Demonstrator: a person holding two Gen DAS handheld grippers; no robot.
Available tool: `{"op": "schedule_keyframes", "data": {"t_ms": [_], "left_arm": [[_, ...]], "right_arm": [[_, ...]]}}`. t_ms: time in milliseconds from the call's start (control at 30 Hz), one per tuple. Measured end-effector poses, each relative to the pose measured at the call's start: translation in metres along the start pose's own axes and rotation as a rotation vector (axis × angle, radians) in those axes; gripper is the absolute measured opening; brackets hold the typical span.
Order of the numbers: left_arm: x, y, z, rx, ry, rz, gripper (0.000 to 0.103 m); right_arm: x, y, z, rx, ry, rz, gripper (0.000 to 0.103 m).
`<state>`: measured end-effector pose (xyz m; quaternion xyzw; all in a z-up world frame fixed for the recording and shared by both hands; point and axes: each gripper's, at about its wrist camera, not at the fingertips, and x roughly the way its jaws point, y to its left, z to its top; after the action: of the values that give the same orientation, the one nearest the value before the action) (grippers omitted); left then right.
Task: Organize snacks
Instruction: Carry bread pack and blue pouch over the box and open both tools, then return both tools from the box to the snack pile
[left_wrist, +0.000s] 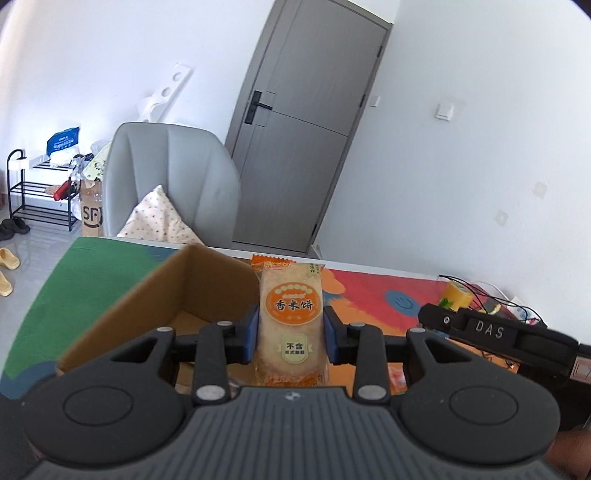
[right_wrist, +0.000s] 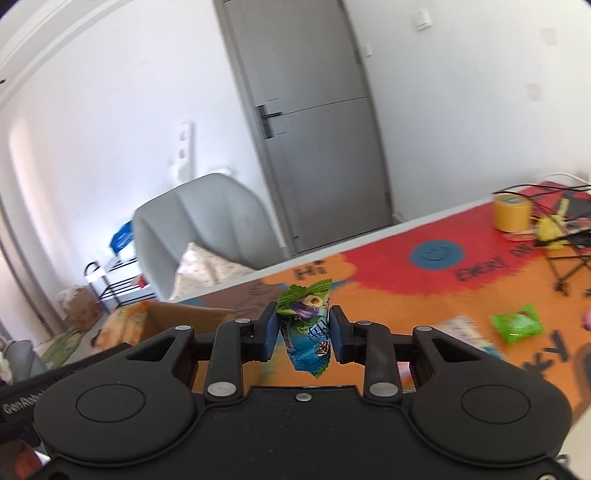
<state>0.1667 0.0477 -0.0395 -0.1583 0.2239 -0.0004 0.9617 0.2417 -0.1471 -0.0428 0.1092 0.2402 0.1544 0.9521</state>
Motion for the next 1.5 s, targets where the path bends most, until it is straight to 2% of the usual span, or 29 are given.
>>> {"op": "schedule_keyframes", "data": {"t_ms": [333,600,667,767,933,1133,1300,1433,1500], "left_arm": [[0.013,0.064,0.007,-0.067,0.043,-0.037,0.034],[0.021,0.08,0.008,-0.083,0.056,-0.072,0.035],[0.022,0.082,0.008,-0.103,0.053,-0.058,0.041],[0.019,0.083,0.009,-0.108,0.044,-0.04,0.046],[0.01,0.074,0.008,-0.098,0.022,0.017,0.054],[-0.002,0.061,0.007,-0.077,0.017,0.061,0.058],[-0.014,0.045,0.006,-0.047,-0.003,0.088,0.063],[-0.018,0.032,0.005,-0.051,-0.006,0.114,0.071],[-0.02,0.025,0.004,-0.049,-0.014,0.123,0.077]], "right_arm": [[0.027,0.069,0.003,-0.08,0.027,0.065,0.03],[0.038,0.089,-0.006,-0.078,0.054,0.05,0.031],[0.039,0.092,-0.008,-0.08,0.075,0.057,0.035],[0.035,0.091,-0.009,-0.079,0.07,0.064,0.044],[0.025,0.082,-0.01,-0.057,0.066,0.076,0.045],[0.012,0.068,-0.013,-0.036,0.078,0.094,0.045],[0.001,0.058,-0.013,-0.036,0.061,0.106,0.052],[-0.006,0.045,-0.013,-0.034,0.068,0.122,0.052],[-0.011,0.037,-0.012,-0.033,0.065,0.133,0.056]]}}
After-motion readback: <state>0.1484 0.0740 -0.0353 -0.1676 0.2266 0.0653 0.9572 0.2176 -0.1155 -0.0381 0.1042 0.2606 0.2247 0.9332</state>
